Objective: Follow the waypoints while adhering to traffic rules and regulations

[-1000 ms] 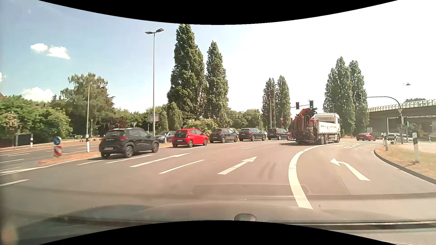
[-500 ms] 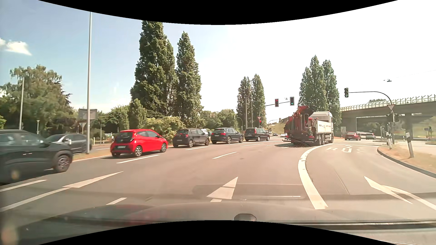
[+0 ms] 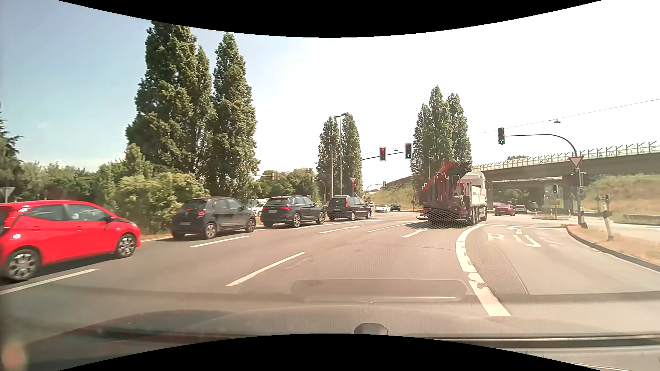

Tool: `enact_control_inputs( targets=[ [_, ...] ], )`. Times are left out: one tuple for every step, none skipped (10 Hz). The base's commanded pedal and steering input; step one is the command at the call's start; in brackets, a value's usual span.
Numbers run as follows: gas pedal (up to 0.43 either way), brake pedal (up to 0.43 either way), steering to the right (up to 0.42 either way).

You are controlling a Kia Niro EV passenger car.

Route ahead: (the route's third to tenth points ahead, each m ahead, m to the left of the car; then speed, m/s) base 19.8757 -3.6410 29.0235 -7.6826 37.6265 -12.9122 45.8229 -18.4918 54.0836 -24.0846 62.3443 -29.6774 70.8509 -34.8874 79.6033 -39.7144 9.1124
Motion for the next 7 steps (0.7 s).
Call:
enact_control_inputs(
  targets=[
    [0.11, 0.018, 0.133],
    [0.11, 0.018, 0.133],
    [0.11, 0.018, 0.133],
    [0.11, 0.018, 0.133],
    [0.098, 0.018, 0.133],
    [0.098, 0.018, 0.132],
    [0.098, 0.018, 0.13]
  ],
)
